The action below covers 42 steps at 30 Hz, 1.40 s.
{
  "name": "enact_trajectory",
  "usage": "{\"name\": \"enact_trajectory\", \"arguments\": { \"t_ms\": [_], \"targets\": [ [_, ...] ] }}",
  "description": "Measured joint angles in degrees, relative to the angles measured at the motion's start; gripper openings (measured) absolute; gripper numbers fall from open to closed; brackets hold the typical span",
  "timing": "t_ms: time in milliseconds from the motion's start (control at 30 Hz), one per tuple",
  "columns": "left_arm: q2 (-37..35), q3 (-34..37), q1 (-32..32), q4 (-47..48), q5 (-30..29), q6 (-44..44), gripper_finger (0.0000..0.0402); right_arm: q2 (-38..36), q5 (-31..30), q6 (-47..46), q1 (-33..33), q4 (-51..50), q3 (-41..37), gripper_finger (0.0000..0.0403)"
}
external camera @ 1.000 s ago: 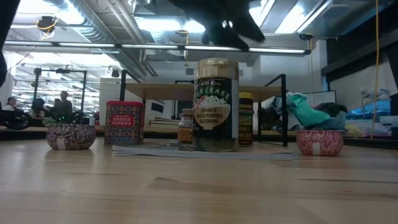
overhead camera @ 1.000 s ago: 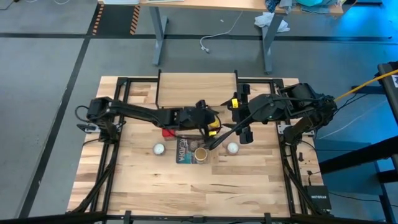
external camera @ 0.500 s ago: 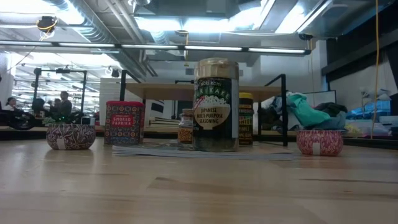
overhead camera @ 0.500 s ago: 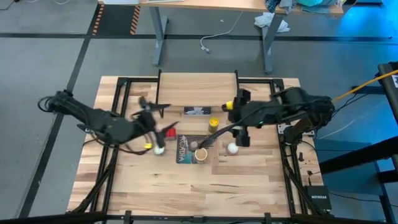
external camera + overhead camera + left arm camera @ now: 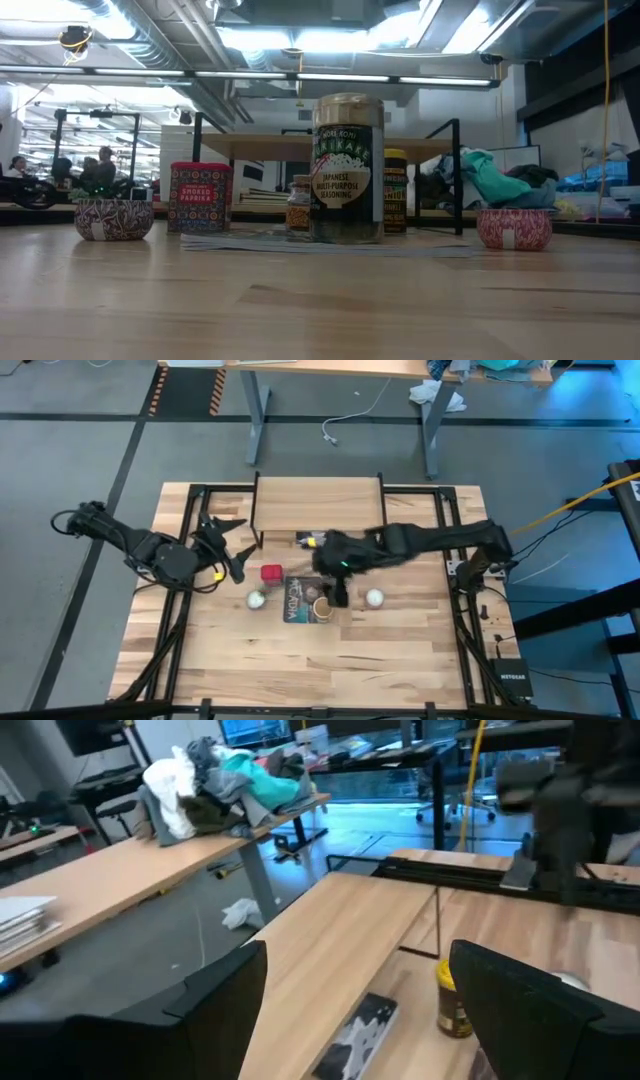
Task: Shelf spices
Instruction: Put the transparent seasoning bottle on the shelf
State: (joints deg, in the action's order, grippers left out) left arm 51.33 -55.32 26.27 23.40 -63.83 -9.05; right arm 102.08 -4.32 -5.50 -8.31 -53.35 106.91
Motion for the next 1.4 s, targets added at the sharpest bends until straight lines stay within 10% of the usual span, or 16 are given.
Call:
{"name": "enact_trajectory", "arguments": {
  "t_ms": [600,1067,1400],
  "targets": [
    [-3.9,1.5,-0.6,5.0,0.1,-2.1,0.0308,15.0,17.9,-1.2,9.2,-4.2,0.0,0.0308],
    [-2.9,1.5,-0.6,4.2,4.7,-2.9,0.0308,10.4,-6.6,5.5,4.6,-3.3,18.7,0.025],
    [10.6,1.5,-10.9,3.9,32.9,4.2,0.0308,-4.2,-14.3,12.0,-2.4,1.1,23.9,0.0236]
  ]
}}
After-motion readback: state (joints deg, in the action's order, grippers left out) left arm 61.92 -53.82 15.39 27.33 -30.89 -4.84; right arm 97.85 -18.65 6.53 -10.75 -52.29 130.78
